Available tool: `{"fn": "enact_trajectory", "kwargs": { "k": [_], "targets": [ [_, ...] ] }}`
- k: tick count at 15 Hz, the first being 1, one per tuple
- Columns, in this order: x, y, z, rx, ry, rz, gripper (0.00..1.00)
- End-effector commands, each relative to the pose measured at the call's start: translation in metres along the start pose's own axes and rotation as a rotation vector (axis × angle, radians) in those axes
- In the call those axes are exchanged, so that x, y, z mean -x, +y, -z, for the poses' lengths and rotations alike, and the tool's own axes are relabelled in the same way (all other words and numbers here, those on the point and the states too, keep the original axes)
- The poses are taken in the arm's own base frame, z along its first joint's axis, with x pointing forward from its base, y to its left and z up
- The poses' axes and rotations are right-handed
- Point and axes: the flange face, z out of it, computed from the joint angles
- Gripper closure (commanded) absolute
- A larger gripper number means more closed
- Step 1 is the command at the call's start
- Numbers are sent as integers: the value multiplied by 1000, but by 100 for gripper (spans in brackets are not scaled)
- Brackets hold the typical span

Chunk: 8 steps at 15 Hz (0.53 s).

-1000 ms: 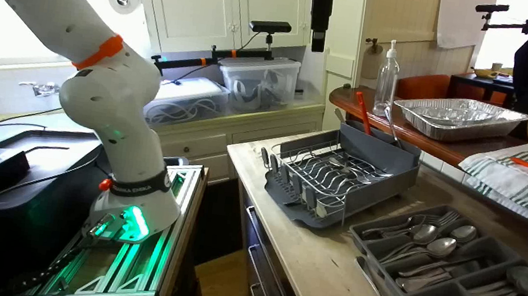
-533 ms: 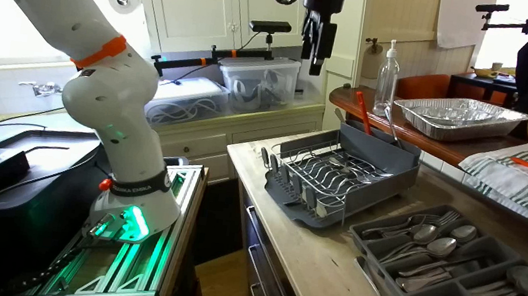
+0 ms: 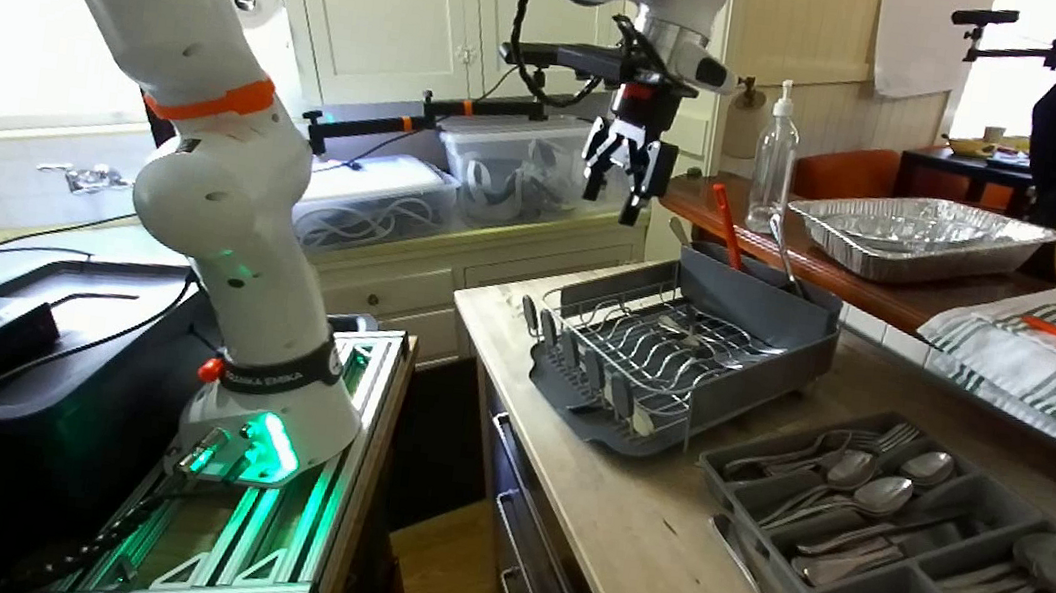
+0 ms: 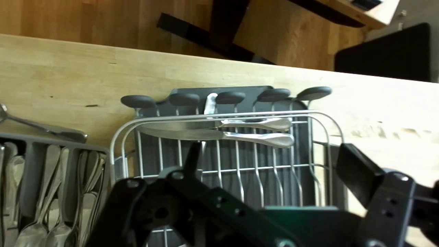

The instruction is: Remove two forks from the drying rack and put them on the left side of the utensil holder

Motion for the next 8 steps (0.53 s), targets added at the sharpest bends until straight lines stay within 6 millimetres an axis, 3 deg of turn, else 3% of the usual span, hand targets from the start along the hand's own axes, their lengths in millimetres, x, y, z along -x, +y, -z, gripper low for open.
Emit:
{"fn": "enact_trajectory", "kwargs": {
  "k": [1, 6, 8],
  "targets": [
    [-8, -2, -9, 9, -15, 8, 0],
    [-3, 1, -1, 9, 2, 0, 0],
    [-10, 0, -10, 32, -7, 96, 0]
  ]
}}
